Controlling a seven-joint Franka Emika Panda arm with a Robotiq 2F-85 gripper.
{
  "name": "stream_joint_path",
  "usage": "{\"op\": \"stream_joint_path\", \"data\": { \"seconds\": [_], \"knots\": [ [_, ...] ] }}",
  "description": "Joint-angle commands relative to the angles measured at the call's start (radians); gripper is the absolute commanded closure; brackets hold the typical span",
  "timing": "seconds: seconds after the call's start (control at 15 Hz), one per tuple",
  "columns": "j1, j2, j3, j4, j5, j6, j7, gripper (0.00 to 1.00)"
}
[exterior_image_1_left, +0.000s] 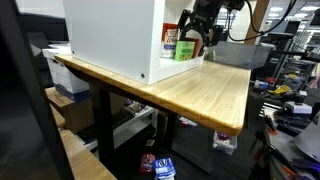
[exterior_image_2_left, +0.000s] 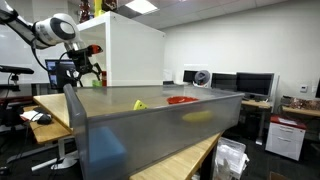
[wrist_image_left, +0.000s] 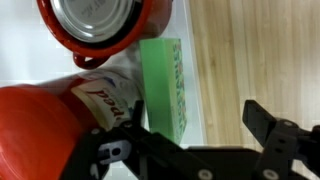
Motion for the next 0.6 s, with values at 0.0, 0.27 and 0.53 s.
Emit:
{"op": "stream_joint_path", "data": {
  "seconds": [0.0, 0.27, 0.53],
  "knots": [
    [-0.025, 0.03, 0.015, 0.019, -0.024, 0.015, -0.019, 0.26],
    [-0.029, 0.032, 0.018, 0.014, -0.029, 0.012, -0.025, 0.51],
    [-0.03, 0.034, 0.017, 0.01, -0.027, 0.013, -0.025, 0.71]
  ]
}}
